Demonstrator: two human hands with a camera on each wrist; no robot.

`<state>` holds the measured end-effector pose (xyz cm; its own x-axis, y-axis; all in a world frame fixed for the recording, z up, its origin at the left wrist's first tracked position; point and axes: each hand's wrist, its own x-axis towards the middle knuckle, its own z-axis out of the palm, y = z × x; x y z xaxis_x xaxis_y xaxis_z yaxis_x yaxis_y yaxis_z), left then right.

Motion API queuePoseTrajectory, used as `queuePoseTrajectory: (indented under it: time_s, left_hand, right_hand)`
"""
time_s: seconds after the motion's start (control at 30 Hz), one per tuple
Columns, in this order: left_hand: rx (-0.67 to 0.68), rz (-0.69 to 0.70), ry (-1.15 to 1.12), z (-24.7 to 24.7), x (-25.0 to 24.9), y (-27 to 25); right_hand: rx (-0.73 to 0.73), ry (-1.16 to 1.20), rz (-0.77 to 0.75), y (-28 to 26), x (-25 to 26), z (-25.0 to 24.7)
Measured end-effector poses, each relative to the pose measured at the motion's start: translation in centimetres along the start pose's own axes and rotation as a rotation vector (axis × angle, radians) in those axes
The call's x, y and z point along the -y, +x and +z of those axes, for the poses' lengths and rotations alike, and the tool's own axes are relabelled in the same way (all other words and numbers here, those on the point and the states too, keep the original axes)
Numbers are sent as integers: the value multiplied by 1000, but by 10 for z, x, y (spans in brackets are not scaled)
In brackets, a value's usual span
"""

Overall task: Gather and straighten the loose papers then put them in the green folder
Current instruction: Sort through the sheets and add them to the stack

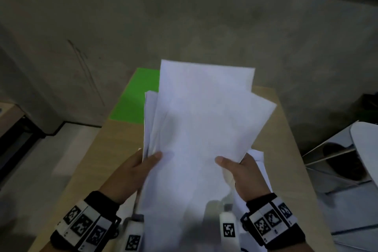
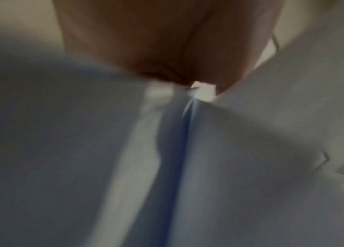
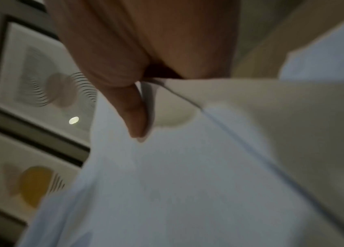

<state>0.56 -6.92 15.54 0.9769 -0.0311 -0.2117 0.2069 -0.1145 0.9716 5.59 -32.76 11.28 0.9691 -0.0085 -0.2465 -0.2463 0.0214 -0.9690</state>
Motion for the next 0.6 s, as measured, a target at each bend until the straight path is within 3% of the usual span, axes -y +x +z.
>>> queuePoseTrajectory:
  time_s: [0.1,0.2,0.27,0.43,0.6]
  left_hand:
    - [-109,161,82,6,-5,1]
    - [-81,241,43,12,-7,-3]
    - [-117,287,14,12,-8,-4]
    - [-221,430,97,5,-8,1]
    - [-239,427,22,6,-8,8]
  right_hand:
    - [-75,-159,-96,-9,14,-4]
    - [-54,-234,-9,-26,34,-3]
    - [26,-165,-89,-38,45,3]
    - [47,-11,-337,-35,34,3]
    - [-33,23,-313,-32,38,12]
